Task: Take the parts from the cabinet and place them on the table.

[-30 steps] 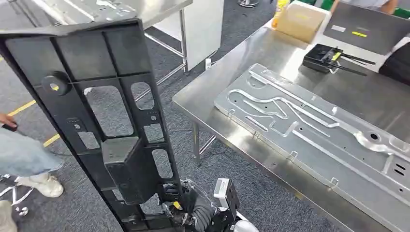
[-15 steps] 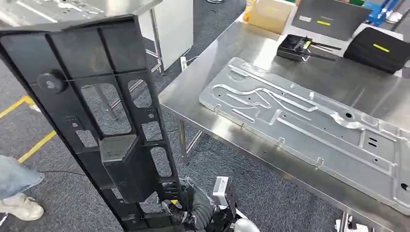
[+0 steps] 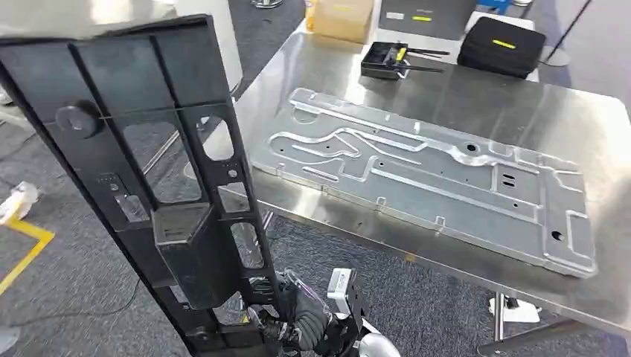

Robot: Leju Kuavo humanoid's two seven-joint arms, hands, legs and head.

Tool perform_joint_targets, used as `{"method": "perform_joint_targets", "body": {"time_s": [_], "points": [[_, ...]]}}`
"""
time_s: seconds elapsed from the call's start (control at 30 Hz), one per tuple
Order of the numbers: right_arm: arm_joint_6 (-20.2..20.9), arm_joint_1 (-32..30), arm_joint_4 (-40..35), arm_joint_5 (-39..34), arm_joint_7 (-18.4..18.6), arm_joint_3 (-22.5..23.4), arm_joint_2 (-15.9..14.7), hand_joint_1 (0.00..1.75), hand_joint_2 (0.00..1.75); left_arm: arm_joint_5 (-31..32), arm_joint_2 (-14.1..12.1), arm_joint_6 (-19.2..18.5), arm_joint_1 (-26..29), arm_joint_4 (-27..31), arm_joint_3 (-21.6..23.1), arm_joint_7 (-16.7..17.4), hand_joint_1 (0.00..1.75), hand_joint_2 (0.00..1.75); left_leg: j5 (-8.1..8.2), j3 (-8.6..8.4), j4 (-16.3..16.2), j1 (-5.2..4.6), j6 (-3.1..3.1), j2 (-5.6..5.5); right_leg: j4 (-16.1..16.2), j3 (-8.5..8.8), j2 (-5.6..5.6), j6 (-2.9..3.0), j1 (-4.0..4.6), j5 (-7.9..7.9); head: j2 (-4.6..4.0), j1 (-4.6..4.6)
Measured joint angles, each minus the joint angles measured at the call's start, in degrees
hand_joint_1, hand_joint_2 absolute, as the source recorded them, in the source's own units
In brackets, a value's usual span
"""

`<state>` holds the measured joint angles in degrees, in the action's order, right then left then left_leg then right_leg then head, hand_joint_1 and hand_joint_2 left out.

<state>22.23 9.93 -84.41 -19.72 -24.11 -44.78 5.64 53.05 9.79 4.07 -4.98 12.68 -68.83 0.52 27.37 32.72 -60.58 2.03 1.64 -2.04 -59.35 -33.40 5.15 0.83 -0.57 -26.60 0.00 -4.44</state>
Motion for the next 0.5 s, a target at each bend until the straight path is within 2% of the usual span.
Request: {"method": "perform_joint_targets", "body": {"time_s": [0.03,0.07,0.1,0.17,0.2,0.23,0.27,0.3,0.33,0.37,0.4,0.43,0.47,0.5], "points": [[0.04,0.13,0.00,-0.04,0.00,0.00,0.00,1.75,1.75,-0.02,0.02,-0.07,0.00,0.00,0.00,0.07,0.00,1.75,1.31,-0.32,0.42,-0.24,-0.03,-2.28,-0.53,-0.59,0.49,-0.34,0.21,-0.18,0.00,0.07],[0.13,0.13,0.00,-0.07,0.07,0.00,0.11,1.75,1.75,-0.02,0.02,-0.07,-0.07,0.00,-0.02,0.09,0.00,1.75,0.95,-0.28,0.32,-0.10,-0.83,-1.61,-0.89,-1.14,1.02,-0.57,0.26,-0.10,0.00,0.07],[0.15,0.09,0.00,-0.07,0.09,0.00,0.11,1.75,1.75,-0.04,0.02,-0.13,-0.23,0.00,-0.02,0.13,0.00,1.75,0.97,-0.09,0.30,-0.29,-1.05,-1.17,-0.76,-1.32,1.42,-0.89,0.21,0.09,0.00,0.07],[0.15,0.05,0.00,-0.07,0.11,0.00,0.09,1.75,1.75,-0.04,0.00,-0.15,-0.27,0.00,-0.02,0.20,0.00,1.75,0.69,-0.14,0.47,-0.46,-1.87,-0.19,-0.57,-1.54,2.39,-1.52,-0.08,0.33,0.00,0.09],[0.15,0.01,0.00,-0.09,0.11,0.00,0.09,1.75,1.75,-0.05,-0.02,-0.17,-0.25,0.00,-0.04,0.22,0.00,1.75,0.46,-0.26,0.82,-0.16,-2.35,0.62,-1.05,-1.66,1.41,-1.65,-0.21,-0.07,0.00,0.09],[0.17,0.12,0.00,-0.11,0.11,0.00,0.07,1.75,1.75,-0.04,-0.04,-0.15,-0.25,0.00,-0.04,0.24,0.00,1.75,0.44,-0.37,1.00,-0.20,-2.63,1.12,-3.05,-2.50,-1.92,-1.95,0.22,-1.38,0.00,-0.22],[0.15,0.23,0.00,-0.11,0.13,0.00,0.07,1.75,1.75,-0.04,-0.02,-0.15,-0.22,0.00,-0.04,0.26,0.00,1.75,0.42,-0.35,1.02,-0.35,-2.96,1.84,-7.26,-4.66,-3.76,-2.26,0.19,-3.69,0.00,-0.15],[0.17,0.23,0.00,-0.13,0.11,0.00,0.05,1.75,1.75,-0.04,-0.02,-0.20,-0.11,0.00,-0.04,0.26,0.00,1.75,0.52,-0.32,1.01,-0.47,-3.11,2.52,-11.85,-6.95,-4.51,-2.43,0.10,-5.74,0.00,-0.17],[0.17,0.21,0.00,-0.13,0.11,0.00,0.04,1.75,1.75,-0.02,-0.02,-0.17,-0.06,0.00,-0.04,0.35,0.00,1.75,0.57,-0.33,1.00,-0.55,-3.16,3.35,-16.11,-9.11,-4.75,-2.51,0.00,-7.26,0.00,-0.18],[0.17,0.19,0.04,-0.13,0.13,0.00,0.02,1.75,1.75,0.02,-0.02,-0.15,-0.02,0.00,-0.04,0.37,0.00,1.75,0.66,-0.37,1.00,-0.60,-3.26,4.13,-18.28,-10.33,-4.80,-2.51,-0.05,-7.45,0.00,-0.17],[0.15,0.15,0.09,-0.13,0.13,-0.02,0.00,1.75,1.75,0.04,-0.02,-0.15,-0.02,0.00,-0.04,0.46,0.00,1.75,0.75,-0.44,1.00,-0.64,-3.24,4.86,-17.69,-10.20,-4.84,-2.44,-0.07,-6.36,0.00,-0.18],[0.13,0.15,0.09,-0.13,0.13,-0.02,0.00,1.75,1.75,0.09,-0.02,-0.15,-0.04,0.00,-0.04,0.48,0.00,1.75,0.88,-0.59,1.00,-0.67,-3.19,5.57,-14.48,-8.66,-4.94,-2.24,-0.06,-4.16,0.00,-0.15],[0.11,0.16,0.09,-0.13,0.13,0.00,0.02,1.75,1.75,0.22,0.02,-0.17,-0.10,0.00,-0.04,0.48,0.00,1.75,1.04,-0.84,1.01,-0.72,-3.11,6.22,-8.98,-5.72,-5.55,-1.83,0.08,-1.35,0.00,-0.20],[0.09,0.18,0.07,-0.13,0.13,0.00,0.02,1.75,1.75,0.24,0.09,-0.17,-0.14,0.00,-0.02,0.48,0.00,1.75,1.20,-1.14,1.03,-0.77,-2.98,6.76,-3.70,-2.83,-7.00,-1.24,0.40,0.77,0.00,-0.15]]}}
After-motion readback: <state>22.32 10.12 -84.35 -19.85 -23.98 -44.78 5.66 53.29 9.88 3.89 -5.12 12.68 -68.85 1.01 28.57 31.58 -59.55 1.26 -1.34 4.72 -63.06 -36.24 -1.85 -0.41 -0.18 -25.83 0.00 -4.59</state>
